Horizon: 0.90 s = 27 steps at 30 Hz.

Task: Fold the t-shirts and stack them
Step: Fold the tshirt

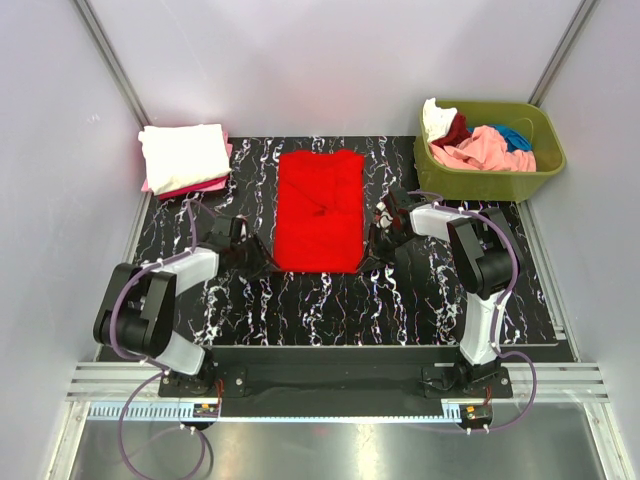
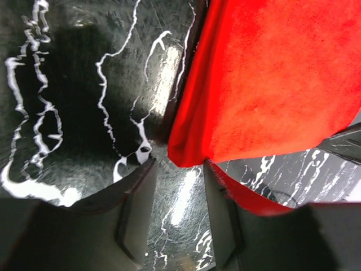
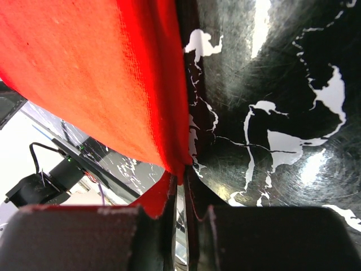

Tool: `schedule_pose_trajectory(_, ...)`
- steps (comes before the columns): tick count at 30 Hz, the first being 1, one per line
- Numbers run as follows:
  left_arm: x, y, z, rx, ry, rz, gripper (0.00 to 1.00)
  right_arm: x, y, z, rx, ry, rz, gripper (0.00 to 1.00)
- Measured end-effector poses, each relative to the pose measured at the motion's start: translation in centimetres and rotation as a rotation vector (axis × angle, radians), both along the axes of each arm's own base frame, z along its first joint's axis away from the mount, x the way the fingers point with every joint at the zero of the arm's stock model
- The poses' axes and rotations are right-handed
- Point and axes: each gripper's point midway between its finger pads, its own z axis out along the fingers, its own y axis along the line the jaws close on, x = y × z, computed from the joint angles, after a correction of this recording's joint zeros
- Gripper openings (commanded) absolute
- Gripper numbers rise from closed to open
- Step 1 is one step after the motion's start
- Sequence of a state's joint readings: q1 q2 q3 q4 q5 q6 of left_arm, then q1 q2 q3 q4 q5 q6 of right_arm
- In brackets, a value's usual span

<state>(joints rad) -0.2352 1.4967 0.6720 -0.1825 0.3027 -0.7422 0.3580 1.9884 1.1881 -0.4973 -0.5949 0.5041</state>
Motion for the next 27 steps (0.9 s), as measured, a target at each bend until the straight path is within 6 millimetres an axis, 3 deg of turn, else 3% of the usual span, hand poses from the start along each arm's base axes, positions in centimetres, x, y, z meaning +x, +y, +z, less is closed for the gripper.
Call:
schedule_pose_trajectory(5, 0.6, -0.3, -0.3, -0.013, -0.012, 0.009, 0.28, 0.0, 0.0, 0.0, 0.000, -0.001, 0.000, 0.06)
schedule_pose_trajectory(6, 0.7, -0.3, -0.4, -0.013, -0.016, 0.010, 0.16, 0.0, 0.0, 0.0, 0.000, -0.001, 0.000, 0.02)
schedule_pose_trajectory(8, 0.8, -0.3, -0.6, -0.010, -0.016, 0.016, 0.02, 0.0, 0.0, 0.0, 0.000, 0.001, 0.001, 0.00)
schedule_pose_trajectory(9, 0.9, -0.4, -0.6, -0.013, -0.017, 0.018, 0.00, 0.0, 0.0, 0.0, 0.000, 0.001, 0.002, 0.00)
schedule_pose_trajectory(15, 0.3, -0.7, -0.1, 0.037, -0.034, 0.002, 0.00, 0.2, 0.2, 0.1, 0.003, 0.012, 0.008, 0.00)
schedule_pose_trajectory(19, -1.1, -1.4, 2.5, 0.068, -0.082, -0.031, 0.00, -0.6, -0.2, 1.0, -0.001, 0.011, 0.002, 0.00)
schedule_pose_trajectory(27, -6.4, -3.9, 9.5, 0.026, -0.224, -0.106, 0.00, -4.9, -1.6, 8.7, 0.049, -0.105, -0.028, 0.00)
